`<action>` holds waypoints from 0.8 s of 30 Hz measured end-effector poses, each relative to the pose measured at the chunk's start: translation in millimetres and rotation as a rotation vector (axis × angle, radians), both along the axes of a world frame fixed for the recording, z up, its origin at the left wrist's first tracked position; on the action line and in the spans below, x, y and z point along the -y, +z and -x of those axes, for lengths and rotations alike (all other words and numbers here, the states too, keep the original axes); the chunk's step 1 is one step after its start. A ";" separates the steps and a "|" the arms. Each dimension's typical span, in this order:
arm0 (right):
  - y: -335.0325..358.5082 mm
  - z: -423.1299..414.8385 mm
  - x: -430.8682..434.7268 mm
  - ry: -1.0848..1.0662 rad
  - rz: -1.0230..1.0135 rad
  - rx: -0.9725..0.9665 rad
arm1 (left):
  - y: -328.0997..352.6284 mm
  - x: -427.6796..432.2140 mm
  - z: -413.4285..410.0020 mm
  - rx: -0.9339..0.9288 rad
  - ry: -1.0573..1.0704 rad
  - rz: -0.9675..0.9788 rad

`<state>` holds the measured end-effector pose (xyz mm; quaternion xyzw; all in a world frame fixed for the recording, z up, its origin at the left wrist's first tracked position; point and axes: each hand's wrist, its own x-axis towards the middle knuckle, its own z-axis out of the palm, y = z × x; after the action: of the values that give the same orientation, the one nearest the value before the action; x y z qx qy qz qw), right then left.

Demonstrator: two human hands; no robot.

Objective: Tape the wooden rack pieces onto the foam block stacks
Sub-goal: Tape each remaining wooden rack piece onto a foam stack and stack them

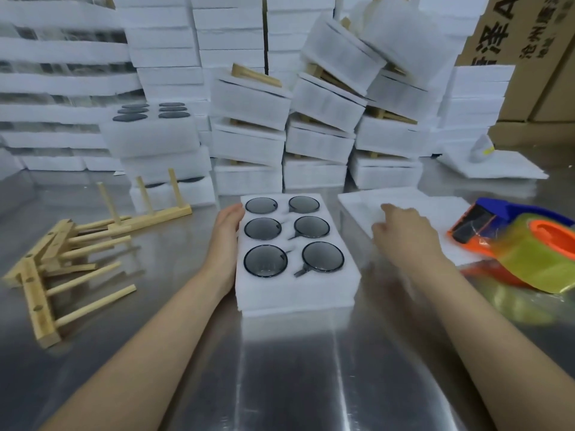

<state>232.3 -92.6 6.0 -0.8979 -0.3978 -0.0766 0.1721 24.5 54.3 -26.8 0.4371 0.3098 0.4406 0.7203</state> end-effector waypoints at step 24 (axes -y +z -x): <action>4.5 59.2 5.6 1.110 -0.350 -0.100 | 18.5 -7.3 13.5 -0.081 0.120 0.014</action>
<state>173.1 -98.2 10.5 -0.5159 -0.7815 0.0028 0.3510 11.0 61.6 -8.3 0.4301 0.3675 0.4627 0.6826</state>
